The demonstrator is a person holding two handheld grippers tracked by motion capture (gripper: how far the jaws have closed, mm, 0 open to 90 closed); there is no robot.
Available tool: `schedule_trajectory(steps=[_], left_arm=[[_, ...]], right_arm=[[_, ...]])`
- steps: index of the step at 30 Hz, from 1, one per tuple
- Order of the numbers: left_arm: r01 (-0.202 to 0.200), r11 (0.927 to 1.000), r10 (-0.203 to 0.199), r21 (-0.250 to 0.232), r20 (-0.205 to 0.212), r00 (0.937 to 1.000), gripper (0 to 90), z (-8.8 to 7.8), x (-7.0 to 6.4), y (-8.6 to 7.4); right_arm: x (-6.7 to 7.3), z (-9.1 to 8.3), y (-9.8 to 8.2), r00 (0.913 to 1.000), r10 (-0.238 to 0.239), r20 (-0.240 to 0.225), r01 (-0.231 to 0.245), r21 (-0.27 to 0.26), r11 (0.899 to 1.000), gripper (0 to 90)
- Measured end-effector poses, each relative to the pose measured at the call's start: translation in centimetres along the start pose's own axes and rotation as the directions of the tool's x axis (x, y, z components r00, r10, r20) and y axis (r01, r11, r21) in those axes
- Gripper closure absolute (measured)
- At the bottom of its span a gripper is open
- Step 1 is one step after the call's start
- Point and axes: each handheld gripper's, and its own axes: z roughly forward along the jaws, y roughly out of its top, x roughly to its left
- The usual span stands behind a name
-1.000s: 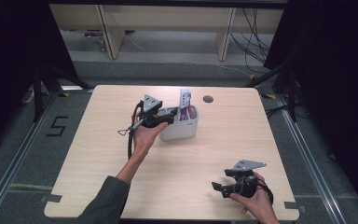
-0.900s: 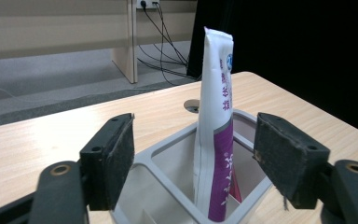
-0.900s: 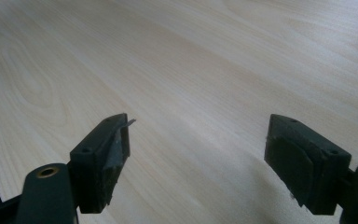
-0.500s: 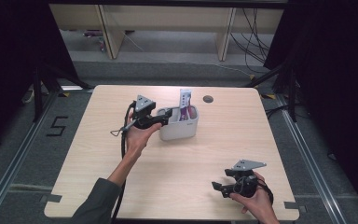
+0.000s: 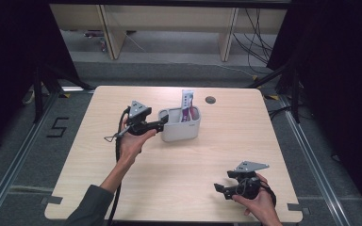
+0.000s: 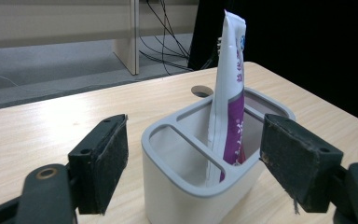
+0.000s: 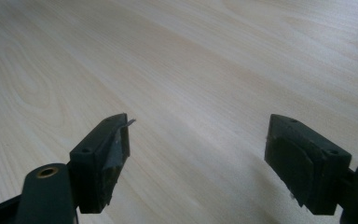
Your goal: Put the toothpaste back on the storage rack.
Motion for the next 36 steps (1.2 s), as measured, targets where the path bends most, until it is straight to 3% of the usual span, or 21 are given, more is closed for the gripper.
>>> schedule_trajectory(steps=[7, 9, 11, 13, 14, 15, 36], left_arm=[[-0.007, 1.0000, 0.007, 0.004, 0.006, 1.0000, 22.5, -0.8, 0.3, -0.5], [-0.008, 0.9999, 0.008, 0.010, 0.006, 1.0000, 22.3, -1.0, 0.4, -0.7], [-0.003, 1.0000, 0.002, 0.008, 0.008, 1.0000, 22.3, -1.2, 0.5, -0.9], [-0.005, 0.9999, 0.005, 0.009, 0.009, 0.9999, 22.3, -1.3, 0.6, -1.1], [-0.004, 0.9999, 0.004, 0.012, 0.007, 1.0000, 22.3, -1.4, 0.7, -1.2], [0.001, 1.0000, -0.001, 0.008, 0.010, 1.0000, 22.3, -1.5, 0.7, -1.3], [-0.024, 0.9993, 0.023, 0.030, 0.031, 0.9993, 21.6, -3.8, 1.1, -2.9]], right_arm=[[-0.1, 0.0, 0.0, 1.0000, 0.008, -0.001, -0.008, 0.002, 1.000, 23.1], [0.2, 0.0, -0.1, 0.9984, 0.054, -0.018, -0.053, 0.015, 0.998, 23.1], [0.1, 0.0, -0.1, 0.9990, 0.042, -0.013, -0.041, 0.007, 0.999, 23.1], [0.2, 0.0, -0.1, 0.9978, 0.063, -0.020, -0.063, 0.012, 0.998, 23.1], [-0.1, 0.1, -0.1, 0.9995, 0.027, -0.014, -0.027, -0.007, 1.000, 23.1], [-0.1, 0.1, -0.1, 0.9997, 0.023, -0.010, -0.024, -0.009, 1.000, 23.1], [-0.1, 0.1, -0.1, 0.9992, 0.032, -0.022, -0.033, -0.021, 0.999, 23.0]])
